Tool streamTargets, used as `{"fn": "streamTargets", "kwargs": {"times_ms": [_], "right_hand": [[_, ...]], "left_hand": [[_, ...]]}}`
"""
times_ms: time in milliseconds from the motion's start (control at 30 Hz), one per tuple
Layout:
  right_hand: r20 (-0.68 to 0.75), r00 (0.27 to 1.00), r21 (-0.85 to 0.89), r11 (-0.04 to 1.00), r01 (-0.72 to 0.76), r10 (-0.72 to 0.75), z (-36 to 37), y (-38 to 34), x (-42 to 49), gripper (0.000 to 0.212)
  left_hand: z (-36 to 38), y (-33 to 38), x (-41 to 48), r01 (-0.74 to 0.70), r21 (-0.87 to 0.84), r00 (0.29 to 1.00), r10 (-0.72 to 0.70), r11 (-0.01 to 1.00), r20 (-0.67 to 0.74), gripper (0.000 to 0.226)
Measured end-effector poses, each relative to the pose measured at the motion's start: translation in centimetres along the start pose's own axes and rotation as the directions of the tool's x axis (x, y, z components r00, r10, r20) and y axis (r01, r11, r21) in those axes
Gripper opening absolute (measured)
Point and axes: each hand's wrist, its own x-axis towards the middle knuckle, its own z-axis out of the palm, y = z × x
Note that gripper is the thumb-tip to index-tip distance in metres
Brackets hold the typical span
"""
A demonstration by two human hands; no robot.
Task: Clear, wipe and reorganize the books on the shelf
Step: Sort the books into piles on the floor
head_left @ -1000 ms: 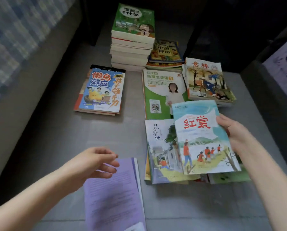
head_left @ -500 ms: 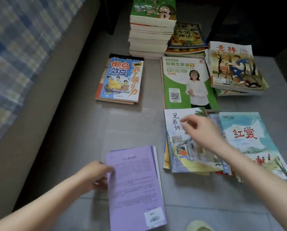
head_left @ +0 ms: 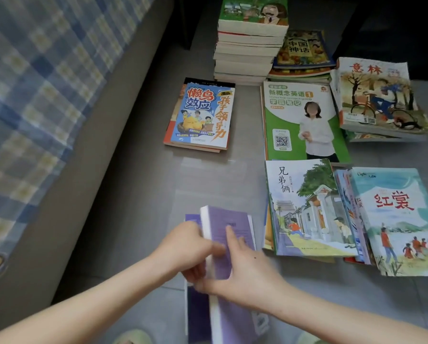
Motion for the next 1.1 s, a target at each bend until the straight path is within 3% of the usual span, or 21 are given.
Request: {"fn": "streamTargets", "kwargs": {"times_ms": [67,200,267,333,400,467,567,633,767,900,1100], "right_hand": [[-0.057,0.997,0.097,0.995,-0.037,0.043,-0.5,0.1,-0.2,0.108],[-0.189,0.982,0.222,0.975,0.015,0.028,-3.1,2.0,0.3,0.034],[-0.249,0.966,0.398,0.916,0.038,0.068,-4.9,2.9,0.5,0.023],[-0.225,0.968,0.691,0.718,0.079,0.110,-6.8,3.2,0.4,0.023],[-0.161,0.984,0.868,0.485,0.105,0.074,-8.4,3.1,0.4,0.028],[-0.134,0.991,0.927,0.356,0.119,0.017,-9.5,3.0,0.8,0.027],[-0.103,0.995,0.965,0.240,0.104,-0.017,-10.3,2.7,1.8,0.022],[-0.107,0.994,0.972,0.211,0.106,-0.011,-10.3,2.8,2.2,0.023],[-0.135,0.991,0.970,0.204,0.131,0.006,-10.0,3.1,2.7,0.026],[-0.147,0.988,0.943,0.306,0.130,0.034,-8.8,3.2,2.7,0.023],[-0.212,0.964,0.939,0.305,0.157,0.158,-10.6,7.3,2.9,0.024]], "left_hand": [[0.2,1.5,-0.1,-0.115,0.052,0.993,0.114,0.992,0.026,0.036],[-0.7,2.3,0.9,-0.174,-0.220,0.949,0.223,0.960,0.222,0.038],[-1.7,1.9,1.8,-0.180,-0.272,0.971,0.216,0.945,0.107,0.032],[-2.2,0.8,2.7,-0.159,-0.293,0.987,0.142,0.943,-0.078,0.021],[-2.5,-0.3,3.0,-0.102,-0.323,0.988,0.059,0.941,-0.140,0.025],[-2.8,-0.6,2.7,-0.055,-0.433,0.998,0.047,0.900,-0.030,0.040],[-3.4,0.0,2.2,-0.049,-0.675,0.992,0.117,0.736,0.055,0.039],[-3.7,0.7,1.9,-0.096,-0.720,0.989,0.146,0.687,0.008,0.027],[-4.0,1.2,2.0,-0.129,-0.707,0.986,0.165,0.695,-0.018,0.018],[-3.7,1.4,2.5,-0.121,-0.744,0.991,0.120,0.657,-0.055,0.018],[-3.2,2.5,3.0,-0.134,-0.707,0.977,0.211,0.694,0.022,0.013]]}}
